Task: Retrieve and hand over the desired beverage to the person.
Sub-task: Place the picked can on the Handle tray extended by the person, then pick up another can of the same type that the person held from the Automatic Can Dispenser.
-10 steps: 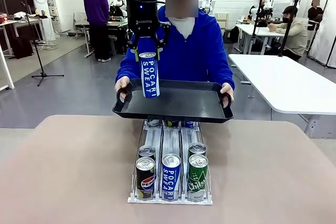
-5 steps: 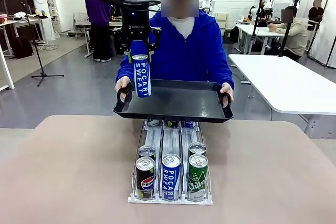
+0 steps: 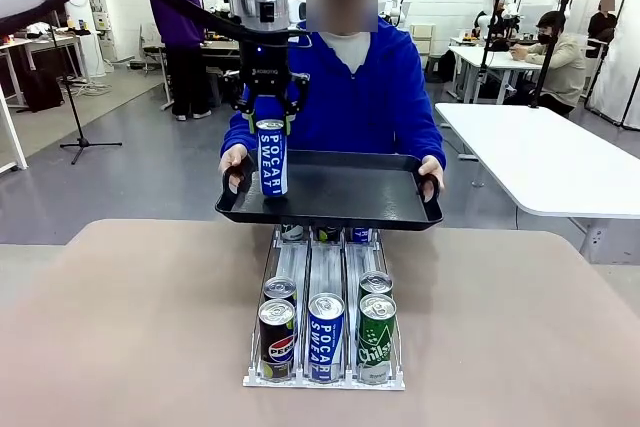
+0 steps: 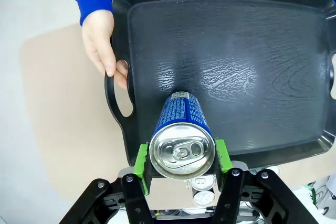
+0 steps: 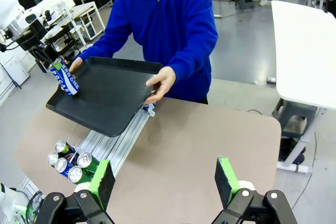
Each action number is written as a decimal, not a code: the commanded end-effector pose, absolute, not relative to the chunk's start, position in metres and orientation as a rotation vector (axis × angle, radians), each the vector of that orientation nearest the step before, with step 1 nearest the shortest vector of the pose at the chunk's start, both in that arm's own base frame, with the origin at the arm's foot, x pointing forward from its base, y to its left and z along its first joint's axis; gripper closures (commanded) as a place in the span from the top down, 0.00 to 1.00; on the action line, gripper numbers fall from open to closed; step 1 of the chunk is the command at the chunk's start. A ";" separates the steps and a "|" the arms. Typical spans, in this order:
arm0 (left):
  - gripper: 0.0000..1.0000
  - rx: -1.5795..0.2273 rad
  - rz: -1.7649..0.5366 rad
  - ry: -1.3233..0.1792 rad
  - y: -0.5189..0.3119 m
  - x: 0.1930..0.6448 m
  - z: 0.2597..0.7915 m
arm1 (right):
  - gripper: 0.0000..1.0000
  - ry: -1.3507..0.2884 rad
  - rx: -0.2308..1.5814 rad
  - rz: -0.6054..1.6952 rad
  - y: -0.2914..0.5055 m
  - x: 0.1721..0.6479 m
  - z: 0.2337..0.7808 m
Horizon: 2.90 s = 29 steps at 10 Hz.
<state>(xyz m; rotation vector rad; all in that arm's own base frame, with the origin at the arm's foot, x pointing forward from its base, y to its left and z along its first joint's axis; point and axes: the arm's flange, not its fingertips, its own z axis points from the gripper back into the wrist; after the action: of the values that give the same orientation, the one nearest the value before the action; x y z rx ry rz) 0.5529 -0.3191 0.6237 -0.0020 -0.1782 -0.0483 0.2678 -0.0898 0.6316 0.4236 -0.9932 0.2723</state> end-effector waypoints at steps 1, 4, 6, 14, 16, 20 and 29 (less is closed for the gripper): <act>0.58 0.030 -0.082 -0.172 -0.325 0.562 0.625 | 1.00 -0.994 0.446 0.287 -0.089 0.270 0.630; 0.58 0.024 -0.089 -0.146 -0.327 0.565 0.617 | 1.00 -0.994 0.446 0.287 -0.089 0.270 0.630; 1.00 0.007 -0.093 -0.135 -0.327 0.565 0.618 | 1.00 -0.994 0.446 0.287 -0.089 0.270 0.630; 1.00 0.025 -0.083 -0.149 -0.324 0.558 0.627 | 1.00 -0.994 0.446 0.287 -0.089 0.270 0.630; 1.00 -0.011 -0.169 -0.170 -0.318 0.513 0.647 | 1.00 -0.994 0.446 0.287 -0.089 0.270 0.630; 1.00 -0.091 -0.261 -0.175 -0.279 0.412 0.648 | 1.00 -0.994 0.446 0.287 -0.089 0.270 0.630; 1.00 -0.053 -0.242 -0.157 -0.279 0.392 0.652 | 1.00 -0.994 0.446 0.287 -0.089 0.270 0.630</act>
<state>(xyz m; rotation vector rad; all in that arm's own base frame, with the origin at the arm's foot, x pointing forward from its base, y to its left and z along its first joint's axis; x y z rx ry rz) 0.3897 -0.2786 0.6505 -0.0488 -0.1570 -0.2427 0.2681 -0.0893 0.6315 0.4248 -0.9925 0.2739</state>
